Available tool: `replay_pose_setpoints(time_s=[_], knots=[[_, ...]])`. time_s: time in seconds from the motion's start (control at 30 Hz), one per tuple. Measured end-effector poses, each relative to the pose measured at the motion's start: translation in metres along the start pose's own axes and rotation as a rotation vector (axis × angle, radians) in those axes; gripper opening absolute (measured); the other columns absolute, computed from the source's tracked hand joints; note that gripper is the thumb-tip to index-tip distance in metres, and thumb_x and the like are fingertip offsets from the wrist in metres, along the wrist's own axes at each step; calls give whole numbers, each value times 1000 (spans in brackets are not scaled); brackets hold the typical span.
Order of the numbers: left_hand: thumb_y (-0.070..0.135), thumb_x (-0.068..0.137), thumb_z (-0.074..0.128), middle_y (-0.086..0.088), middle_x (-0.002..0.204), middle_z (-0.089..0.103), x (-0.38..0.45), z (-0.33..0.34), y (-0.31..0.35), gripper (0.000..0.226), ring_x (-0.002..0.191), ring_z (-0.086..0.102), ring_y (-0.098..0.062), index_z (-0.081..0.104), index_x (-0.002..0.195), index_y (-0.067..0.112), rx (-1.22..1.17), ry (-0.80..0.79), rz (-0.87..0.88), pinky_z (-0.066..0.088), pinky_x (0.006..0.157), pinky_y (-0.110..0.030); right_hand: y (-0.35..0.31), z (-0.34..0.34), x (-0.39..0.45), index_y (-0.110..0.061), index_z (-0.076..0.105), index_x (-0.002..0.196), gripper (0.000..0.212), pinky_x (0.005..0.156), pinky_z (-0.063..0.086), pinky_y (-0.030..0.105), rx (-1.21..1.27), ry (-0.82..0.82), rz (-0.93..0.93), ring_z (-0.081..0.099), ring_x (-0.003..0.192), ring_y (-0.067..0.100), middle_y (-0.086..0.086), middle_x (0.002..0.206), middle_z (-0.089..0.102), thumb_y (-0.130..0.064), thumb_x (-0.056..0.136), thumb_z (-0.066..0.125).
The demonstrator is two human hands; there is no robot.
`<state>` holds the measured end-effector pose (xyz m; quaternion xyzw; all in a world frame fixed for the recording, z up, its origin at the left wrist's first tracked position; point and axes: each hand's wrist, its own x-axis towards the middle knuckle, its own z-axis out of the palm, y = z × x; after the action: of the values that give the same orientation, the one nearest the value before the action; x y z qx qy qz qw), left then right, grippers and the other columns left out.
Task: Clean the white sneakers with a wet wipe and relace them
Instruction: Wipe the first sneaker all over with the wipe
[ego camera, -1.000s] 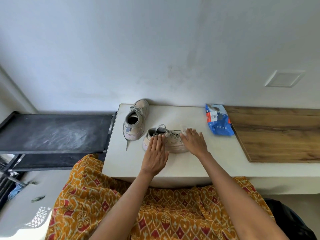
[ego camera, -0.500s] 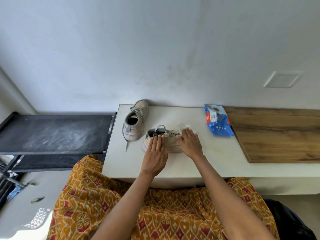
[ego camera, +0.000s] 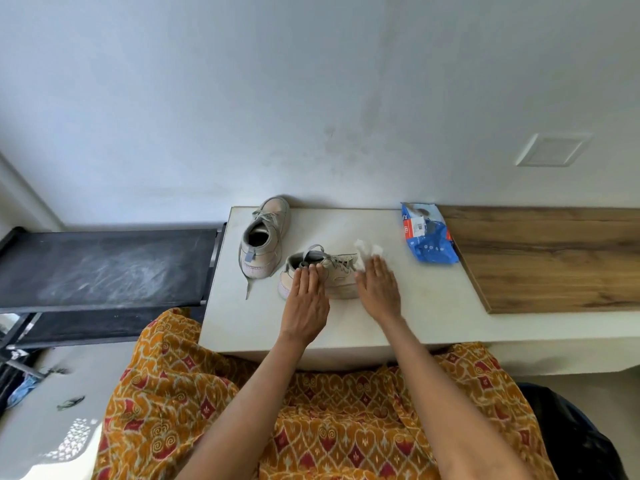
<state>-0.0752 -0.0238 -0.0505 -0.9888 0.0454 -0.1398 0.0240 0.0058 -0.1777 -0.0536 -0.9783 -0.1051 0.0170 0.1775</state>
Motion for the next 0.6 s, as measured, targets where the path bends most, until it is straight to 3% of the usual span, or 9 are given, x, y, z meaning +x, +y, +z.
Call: replay_pose_setpoints(time_s=[0.17, 0.23, 0.33, 0.47, 0.6], knots=[[24, 90, 27, -29, 131, 50, 1, 4, 2, 58, 122, 49, -42, 42, 134, -11, 3, 11, -20, 20, 113, -49, -11, 24, -48, -14, -4, 149, 84, 117, -6, 29, 120, 27, -62, -9, 145, 13, 2, 155, -10, -67, 84, -11], [24, 90, 27, -29, 134, 47, -1, 5, 0, 58, 124, 47, -41, 40, 135, -10, -11, 18, -16, 17, 113, -48, 0, 15, -42, -18, -6, 148, 72, 118, -5, 32, 91, 11, -56, -9, 144, 11, -1, 155, -10, -61, 91, 2], [25, 90, 30, -29, 136, 45, -5, 7, -3, 58, 127, 44, -41, 38, 136, -9, -26, 30, -5, 13, 114, -47, 13, -2, -14, -17, 4, 151, 60, 118, 6, 38, 118, 24, 42, 4, 146, 17, 4, 158, 3, -44, 100, 21], [24, 89, 31, -28, 136, 46, -6, 5, -3, 57, 128, 43, -40, 38, 136, -8, -73, 12, -16, 6, 114, -44, 18, -17, 24, -13, 21, 148, 54, 109, 28, 41, 205, -59, 86, 31, 138, 28, 10, 155, 24, -39, 101, 26], [25, 88, 29, -28, 135, 46, -3, 6, 2, 58, 127, 44, -40, 35, 135, -9, -94, 9, -36, 4, 115, -45, 11, -3, 16, -12, 28, 146, 48, 104, 36, 40, 362, 77, 141, 38, 133, 29, 9, 152, 30, -28, 100, 34]])
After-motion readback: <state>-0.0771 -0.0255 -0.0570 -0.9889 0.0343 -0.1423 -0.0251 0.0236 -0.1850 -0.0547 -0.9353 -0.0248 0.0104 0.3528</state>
